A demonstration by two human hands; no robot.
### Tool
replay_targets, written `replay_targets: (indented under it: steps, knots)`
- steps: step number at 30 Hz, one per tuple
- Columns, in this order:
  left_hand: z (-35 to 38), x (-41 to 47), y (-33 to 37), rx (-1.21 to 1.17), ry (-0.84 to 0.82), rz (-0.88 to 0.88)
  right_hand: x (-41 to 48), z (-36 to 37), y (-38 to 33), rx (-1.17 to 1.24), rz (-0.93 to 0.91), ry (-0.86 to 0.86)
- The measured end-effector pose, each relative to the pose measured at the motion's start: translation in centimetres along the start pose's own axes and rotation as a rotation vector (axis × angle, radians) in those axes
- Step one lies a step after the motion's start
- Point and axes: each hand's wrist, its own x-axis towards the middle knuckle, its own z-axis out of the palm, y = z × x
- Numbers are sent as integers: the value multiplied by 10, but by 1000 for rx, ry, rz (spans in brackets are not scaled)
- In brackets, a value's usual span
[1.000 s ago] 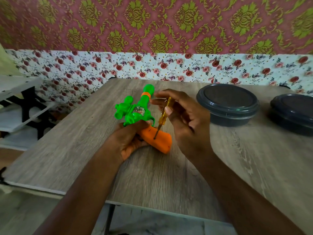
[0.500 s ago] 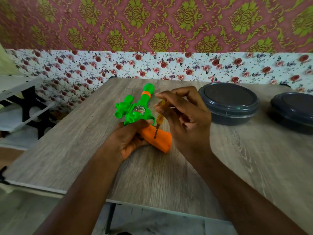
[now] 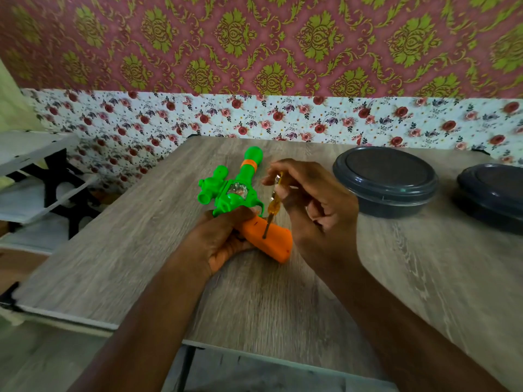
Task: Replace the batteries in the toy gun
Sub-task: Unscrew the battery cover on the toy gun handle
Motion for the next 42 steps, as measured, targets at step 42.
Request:
replay_targets:
  steps: [42]
  knots:
    - [0, -1, 1, -22, -29, -4, 1, 3, -1, 52, 37, 9]
